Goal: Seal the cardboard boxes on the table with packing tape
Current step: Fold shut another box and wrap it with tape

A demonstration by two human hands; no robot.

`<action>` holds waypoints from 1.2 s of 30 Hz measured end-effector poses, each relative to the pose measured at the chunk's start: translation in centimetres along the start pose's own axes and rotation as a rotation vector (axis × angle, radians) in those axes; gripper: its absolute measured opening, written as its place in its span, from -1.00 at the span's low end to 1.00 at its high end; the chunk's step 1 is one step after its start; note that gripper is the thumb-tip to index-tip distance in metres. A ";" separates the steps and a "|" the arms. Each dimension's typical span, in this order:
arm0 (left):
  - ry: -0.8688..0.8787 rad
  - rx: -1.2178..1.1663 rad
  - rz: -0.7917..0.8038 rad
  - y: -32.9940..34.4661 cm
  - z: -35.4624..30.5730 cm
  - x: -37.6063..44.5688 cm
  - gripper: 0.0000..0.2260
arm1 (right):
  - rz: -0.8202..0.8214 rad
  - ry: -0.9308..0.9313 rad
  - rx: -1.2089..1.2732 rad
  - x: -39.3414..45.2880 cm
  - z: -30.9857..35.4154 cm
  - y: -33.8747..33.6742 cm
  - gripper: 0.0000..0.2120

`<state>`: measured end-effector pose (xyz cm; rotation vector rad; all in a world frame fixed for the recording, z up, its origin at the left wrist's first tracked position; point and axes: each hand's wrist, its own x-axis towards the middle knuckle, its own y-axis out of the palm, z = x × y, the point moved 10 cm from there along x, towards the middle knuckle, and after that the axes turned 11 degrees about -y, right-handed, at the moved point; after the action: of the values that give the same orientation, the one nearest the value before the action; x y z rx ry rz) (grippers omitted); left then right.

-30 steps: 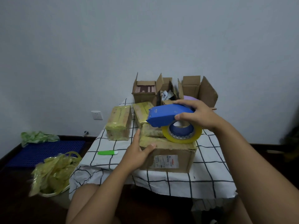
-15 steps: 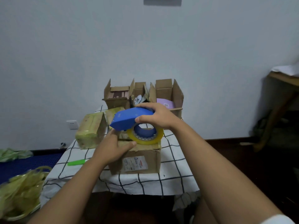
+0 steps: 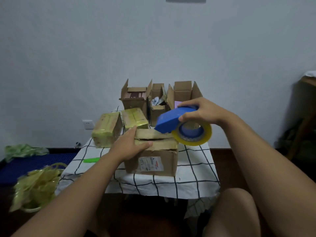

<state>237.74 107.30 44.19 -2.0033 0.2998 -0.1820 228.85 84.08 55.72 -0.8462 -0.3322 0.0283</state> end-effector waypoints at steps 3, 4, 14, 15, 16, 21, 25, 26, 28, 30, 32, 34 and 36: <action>0.064 0.164 -0.043 0.1 -0.9 -0.2 0.02 | -0.013 0.041 0.025 -2.0 -2.3 -0.2 -0.63; 0.081 0.222 -0.045 0.2 -1.2 -0.4 0.02 | -0.017 0.051 0.032 -2.4 -2.9 0.3 -0.61; 0.165 0.357 -0.051 1.1 -2.4 -1.1 -0.28 | -0.126 0.025 0.174 -4.2 -5.0 1.6 -0.45; 0.173 0.351 -0.050 1.1 -2.3 -1.2 -0.30 | -0.124 0.026 0.175 -4.3 -5.1 1.6 -0.44; 0.186 0.349 -0.044 1.2 -2.4 -1.4 -0.30 | -0.122 0.024 0.176 -4.4 -5.1 1.6 -0.43; 0.200 0.386 0.014 1.5 -2.3 -1.8 -0.14 | -0.123 0.019 0.184 -4.5 -5.2 1.8 -0.44; 0.215 0.481 -0.028 1.5 -2.6 -1.9 -0.16 | -0.126 0.011 0.161 -4.1 -4.8 1.6 -0.42; 0.228 0.505 -0.060 1.3 -2.9 -2.1 -0.17 | -0.124 0.010 0.153 -4.0 -4.8 1.6 -0.42; 0.246 0.508 -0.108 1.2 -3.4 -2.4 -0.19 | -0.120 0.012 0.142 -3.7 -4.8 1.5 -0.40; 0.233 0.442 -0.096 1.4 -3.4 -2.7 -0.19 | -0.115 0.011 0.142 -3.6 -5.0 1.6 -0.42; 0.230 0.393 -0.071 1.8 -3.4 -3.1 -0.21 | -0.115 0.013 0.140 -3.6 -5.0 1.6 -0.46; 0.239 0.401 -0.073 2.0 -3.4 -3.4 -0.23 | -0.108 0.011 0.126 -3.6 -4.8 1.7 -0.45; 0.246 0.405 -0.107 1.7 -3.6 -3.7 -0.24 | -0.095 0.016 0.106 -3.4 -4.6 1.6 -0.44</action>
<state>233.07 104.60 44.26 -1.5959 0.2854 -0.5182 227.14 81.25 50.74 -0.7247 -0.3524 -0.0490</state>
